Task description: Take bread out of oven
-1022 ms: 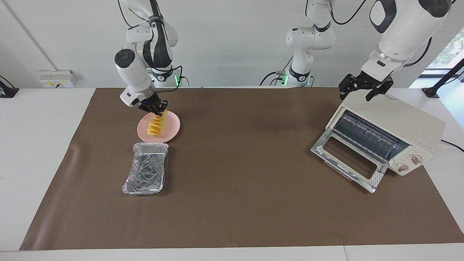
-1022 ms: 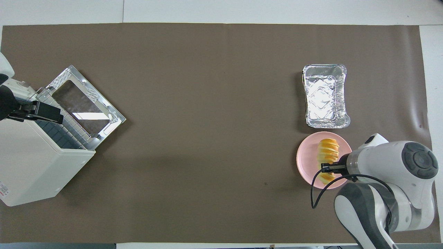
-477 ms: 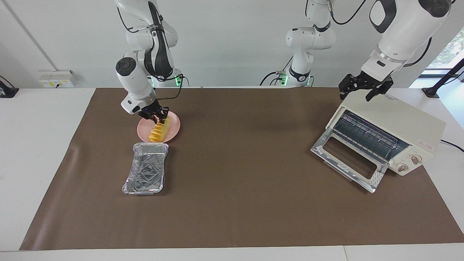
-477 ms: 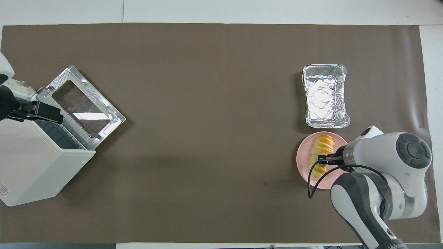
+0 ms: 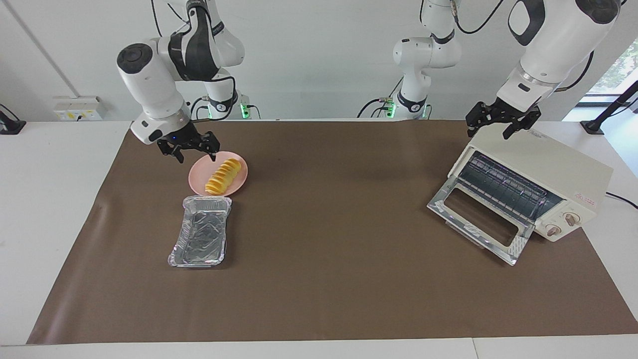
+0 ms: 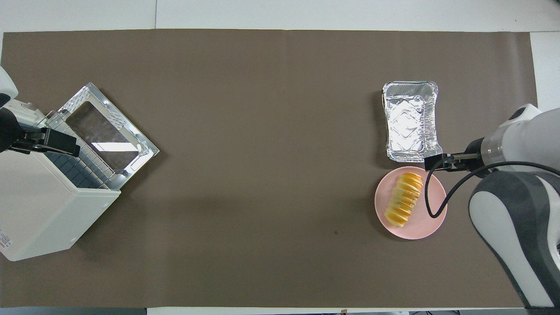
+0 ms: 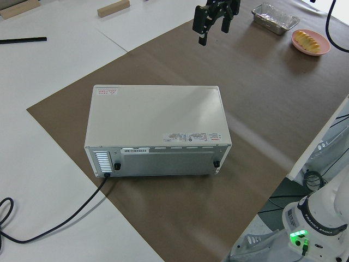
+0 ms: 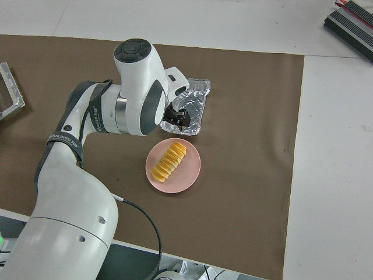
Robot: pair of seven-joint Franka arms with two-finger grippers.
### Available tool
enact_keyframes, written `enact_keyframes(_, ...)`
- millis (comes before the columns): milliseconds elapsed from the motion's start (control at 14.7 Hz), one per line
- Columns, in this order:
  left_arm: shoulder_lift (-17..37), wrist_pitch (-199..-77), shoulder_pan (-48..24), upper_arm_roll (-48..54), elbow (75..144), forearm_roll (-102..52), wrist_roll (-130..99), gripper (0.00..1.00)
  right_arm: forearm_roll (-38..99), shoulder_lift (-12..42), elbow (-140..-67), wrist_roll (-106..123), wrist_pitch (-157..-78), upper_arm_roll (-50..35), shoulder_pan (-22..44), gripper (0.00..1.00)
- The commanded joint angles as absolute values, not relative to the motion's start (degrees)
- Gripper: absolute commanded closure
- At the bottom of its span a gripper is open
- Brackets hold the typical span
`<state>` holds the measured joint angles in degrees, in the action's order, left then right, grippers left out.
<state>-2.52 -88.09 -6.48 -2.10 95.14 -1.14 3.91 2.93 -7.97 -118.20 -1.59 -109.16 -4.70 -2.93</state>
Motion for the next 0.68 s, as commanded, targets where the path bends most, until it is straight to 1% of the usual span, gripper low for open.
enact_keyframes(0,-3.43,-88.51,-6.06,-1.93,95.71,-1.05,4.31,0.00,1.93,-5.54,-109.36,-0.09,-104.08,-5.01,-5.62,0.00)
enact_keyframes(136,-3.43,-88.59,-6.06,-1.93,95.71,-1.05,4.31,0.00,1.93,-5.45,-104.96,-0.18,-99.87,-5.01,-5.62,0.00)
enact_keyframes(341,-3.43,-88.59,-6.06,-1.93,95.71,-1.05,4.31,0.00,1.58,-2.47,-97.84,-0.18,-95.20,-5.01,-5.71,0.00)
enact_keyframes(613,-3.43,-88.59,-6.06,-1.93,95.71,-1.05,4.31,0.00,0.09,-2.02,-97.47,-0.09,-95.19,-5.01,-5.63,0.00)
